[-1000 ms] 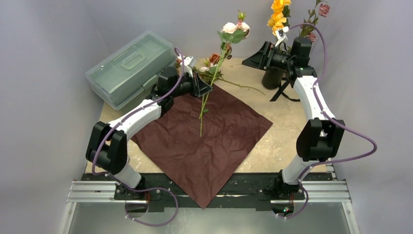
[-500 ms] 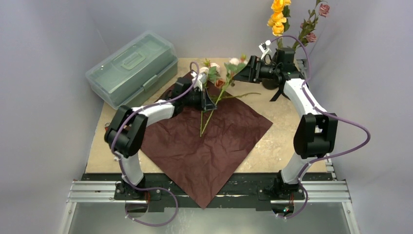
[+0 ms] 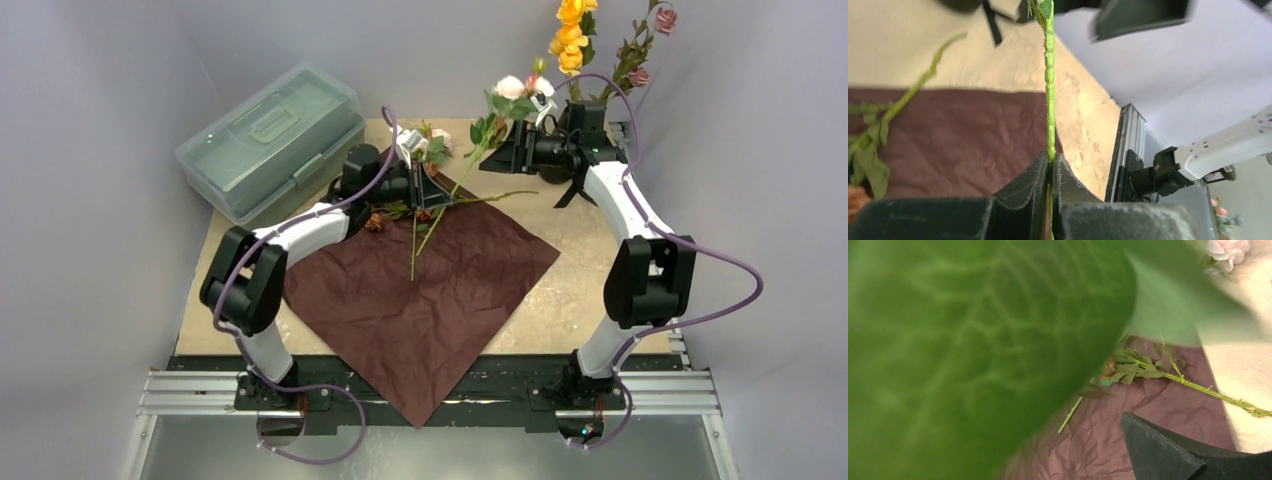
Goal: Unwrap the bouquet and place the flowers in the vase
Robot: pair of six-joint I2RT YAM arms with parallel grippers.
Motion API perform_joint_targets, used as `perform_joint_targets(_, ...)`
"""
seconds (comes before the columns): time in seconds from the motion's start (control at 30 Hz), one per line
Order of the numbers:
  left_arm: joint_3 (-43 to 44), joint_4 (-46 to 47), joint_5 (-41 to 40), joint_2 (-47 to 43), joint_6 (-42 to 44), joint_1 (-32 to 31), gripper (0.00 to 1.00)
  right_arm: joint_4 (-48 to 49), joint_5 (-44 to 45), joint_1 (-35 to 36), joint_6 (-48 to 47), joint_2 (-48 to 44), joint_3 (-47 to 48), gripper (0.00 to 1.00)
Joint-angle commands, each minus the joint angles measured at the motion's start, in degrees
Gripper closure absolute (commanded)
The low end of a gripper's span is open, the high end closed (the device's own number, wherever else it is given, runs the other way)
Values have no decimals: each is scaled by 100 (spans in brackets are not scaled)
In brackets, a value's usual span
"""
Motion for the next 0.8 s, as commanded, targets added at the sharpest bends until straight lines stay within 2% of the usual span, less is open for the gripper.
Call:
perform_joint_targets(0.0, 109, 716, 72, -735, 244, 68, 100, 216, -94, -16, -23, -479, 76, 7)
perform_joint_targets(0.1, 26, 613, -136, -1100, 605, 68, 100, 664, -240, -20, 351, -683, 214, 7)
perform_joint_targets(0.17, 20, 592, -200, -1289, 769, 68, 100, 1332, -381, -15, 1005, -849, 185, 5)
perform_joint_targets(0.33, 89, 616, 19, -1512, 816, 66, 100, 2260, -658, -13, 2058, -842, 281, 3)
perform_joint_targets(0.5, 160, 833, 290, -1498, 520, 44, 100, 4183, -995, 4, 3673, -707, 100, 5)
perform_joint_targets(0.67, 202, 896, 428, -1487, 357, -56, 100, 5510, -1138, 49, 4883, -479, 194, 15)
perform_joint_targets(0.77, 192, 901, 449, -1512, 350, -95, 100, 5410, -1129, 62, 4833, -450, 320, 34)
